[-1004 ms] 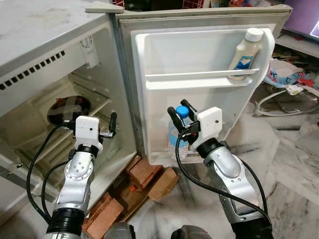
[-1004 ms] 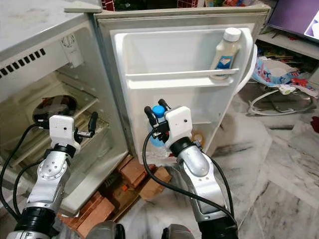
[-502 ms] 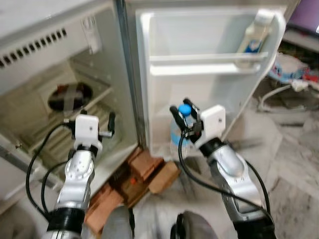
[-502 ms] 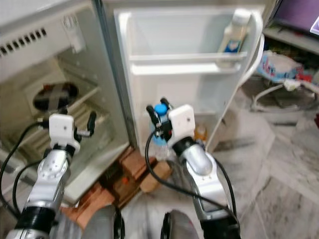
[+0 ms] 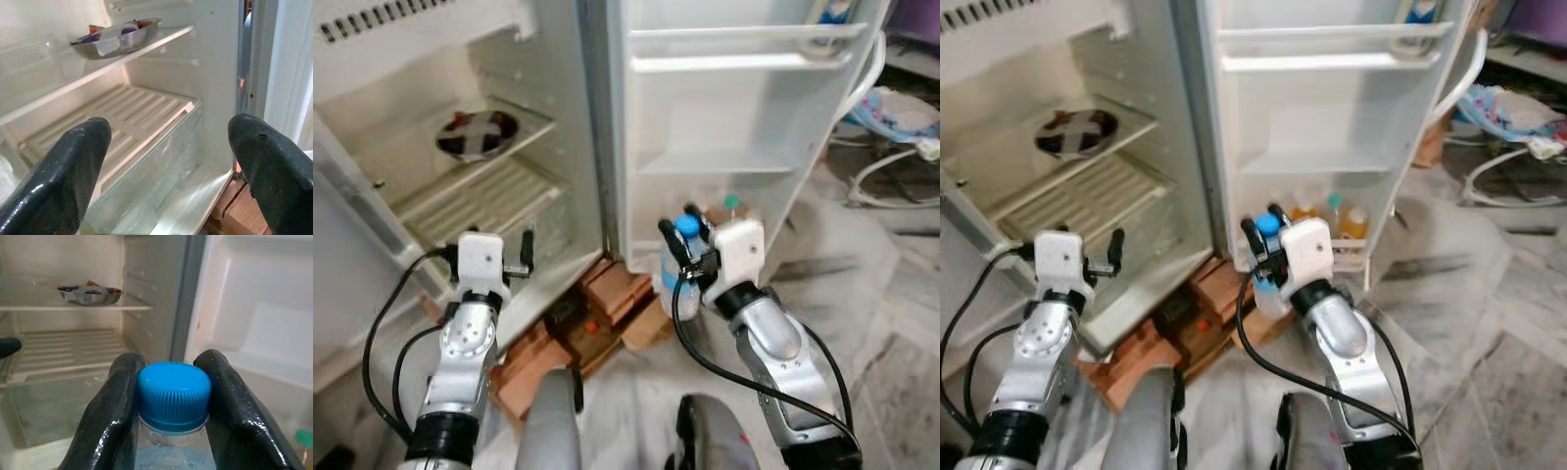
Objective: Restocking fridge
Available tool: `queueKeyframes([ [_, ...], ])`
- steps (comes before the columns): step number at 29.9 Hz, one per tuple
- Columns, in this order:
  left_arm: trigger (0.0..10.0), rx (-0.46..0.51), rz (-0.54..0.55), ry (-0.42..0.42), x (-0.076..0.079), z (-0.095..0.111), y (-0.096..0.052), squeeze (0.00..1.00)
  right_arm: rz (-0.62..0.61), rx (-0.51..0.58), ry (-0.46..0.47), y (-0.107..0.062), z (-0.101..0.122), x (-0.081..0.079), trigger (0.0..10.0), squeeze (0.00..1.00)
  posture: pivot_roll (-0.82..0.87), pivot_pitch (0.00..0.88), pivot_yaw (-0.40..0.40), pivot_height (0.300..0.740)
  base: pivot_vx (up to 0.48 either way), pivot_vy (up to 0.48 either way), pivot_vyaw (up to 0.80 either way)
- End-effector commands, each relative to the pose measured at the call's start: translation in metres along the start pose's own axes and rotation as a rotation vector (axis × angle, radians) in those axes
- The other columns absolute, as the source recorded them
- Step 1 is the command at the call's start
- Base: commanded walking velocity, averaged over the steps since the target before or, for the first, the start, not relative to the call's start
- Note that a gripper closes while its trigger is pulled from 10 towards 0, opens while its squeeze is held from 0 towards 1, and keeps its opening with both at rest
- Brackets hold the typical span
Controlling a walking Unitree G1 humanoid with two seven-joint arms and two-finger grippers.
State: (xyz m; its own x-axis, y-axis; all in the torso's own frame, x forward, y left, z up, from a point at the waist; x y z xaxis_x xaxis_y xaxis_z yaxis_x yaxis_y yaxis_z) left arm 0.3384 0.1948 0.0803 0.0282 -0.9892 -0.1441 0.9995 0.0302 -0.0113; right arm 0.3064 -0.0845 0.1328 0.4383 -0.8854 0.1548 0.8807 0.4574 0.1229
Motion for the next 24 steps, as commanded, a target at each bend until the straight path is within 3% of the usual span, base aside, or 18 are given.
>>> queueKeyframes([
  [1, 10.0, 0.037, 0.0, 0.011, -0.0006, 0.0113, 0.0042, 0.0, 0.002, 0.063, -0.056, 0.0017, 0.0119, 0.0006, 10.0, 0.0, -0.03, 0.082, 0.005, 0.641, 0.0, 0.0, 0.0],
  [7, 10.0, 0.044, -0.001, 0.011, -0.0021, 0.012, 0.004, 0.0, 0.004, 0.086, -0.063, 0.0049, 0.0148, -0.0019, 10.0, 0.0, -0.02, 0.086, 0.01, 0.641, 0.102, 0.0, 0.0],
  [24, 10.0, 0.043, 0.001, 0.008, -0.0024, 0.0118, 0.0036, 0.0, 0.029, 0.113, -0.094, 0.0062, 0.0189, -0.0049, 10.0, 0.0, -0.02, 0.098, 0.007, 0.641, 0.439, 0.0, 0.0],
])
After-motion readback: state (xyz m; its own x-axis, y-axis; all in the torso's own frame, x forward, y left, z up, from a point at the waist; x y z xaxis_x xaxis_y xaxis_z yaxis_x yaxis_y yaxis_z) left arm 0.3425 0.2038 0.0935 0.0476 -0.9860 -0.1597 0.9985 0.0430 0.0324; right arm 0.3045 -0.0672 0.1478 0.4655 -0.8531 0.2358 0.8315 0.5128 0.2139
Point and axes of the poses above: a point about 5 cm out from each wrist's last joint towards the gripper, its own y axis pointing out of the wrist towards the gripper, its own z axis along the axis of the wrist's last joint, x = y × z, the point moved 5 cm from there along y, pointing out of the wrist towards the gripper, and after that the axes turned 2 degrees about -y, right-handed, at the moved point
